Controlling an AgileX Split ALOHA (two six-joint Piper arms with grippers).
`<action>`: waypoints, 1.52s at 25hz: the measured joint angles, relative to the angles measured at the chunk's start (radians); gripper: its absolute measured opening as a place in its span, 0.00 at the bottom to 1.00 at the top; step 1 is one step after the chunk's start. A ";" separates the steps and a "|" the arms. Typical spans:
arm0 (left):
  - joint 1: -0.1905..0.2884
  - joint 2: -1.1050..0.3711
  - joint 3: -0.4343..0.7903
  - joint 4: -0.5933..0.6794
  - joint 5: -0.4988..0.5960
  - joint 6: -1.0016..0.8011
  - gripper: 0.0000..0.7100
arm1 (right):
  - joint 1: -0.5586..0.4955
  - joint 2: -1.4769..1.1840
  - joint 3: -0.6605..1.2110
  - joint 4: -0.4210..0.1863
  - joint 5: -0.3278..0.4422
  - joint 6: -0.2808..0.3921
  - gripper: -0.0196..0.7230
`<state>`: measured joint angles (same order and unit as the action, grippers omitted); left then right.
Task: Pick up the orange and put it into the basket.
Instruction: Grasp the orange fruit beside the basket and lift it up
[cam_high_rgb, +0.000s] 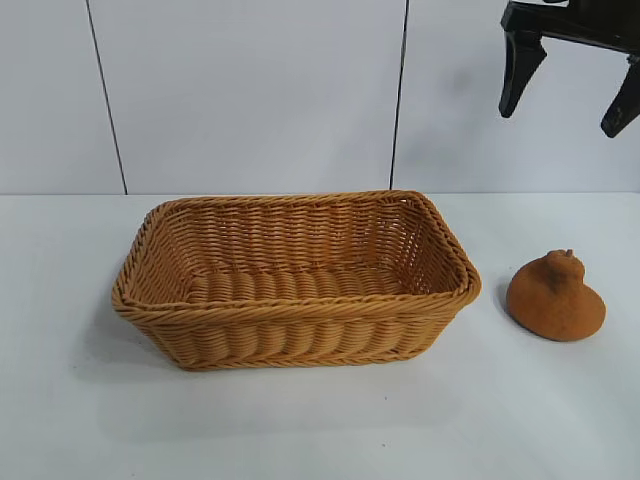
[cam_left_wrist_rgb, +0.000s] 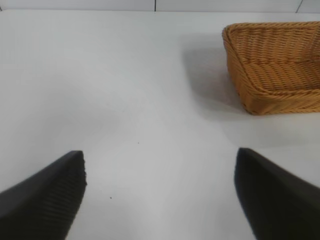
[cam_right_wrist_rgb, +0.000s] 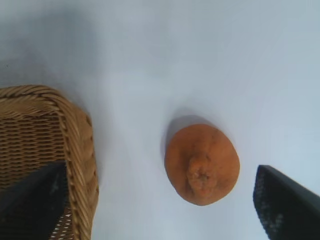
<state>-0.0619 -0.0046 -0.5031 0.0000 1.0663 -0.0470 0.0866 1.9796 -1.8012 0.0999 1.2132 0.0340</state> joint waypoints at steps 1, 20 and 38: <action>0.000 0.000 0.000 0.000 0.000 0.000 0.82 | 0.000 0.000 0.013 -0.001 0.000 -0.001 0.96; 0.000 0.000 0.000 0.000 -0.001 0.000 0.82 | -0.001 0.063 0.465 -0.042 -0.440 -0.017 0.96; 0.000 0.000 0.000 0.005 -0.001 0.000 0.82 | -0.001 0.122 0.282 -0.040 -0.235 -0.020 0.14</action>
<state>-0.0619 -0.0046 -0.5031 0.0053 1.0655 -0.0470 0.0858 2.1020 -1.5196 0.0595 0.9778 0.0142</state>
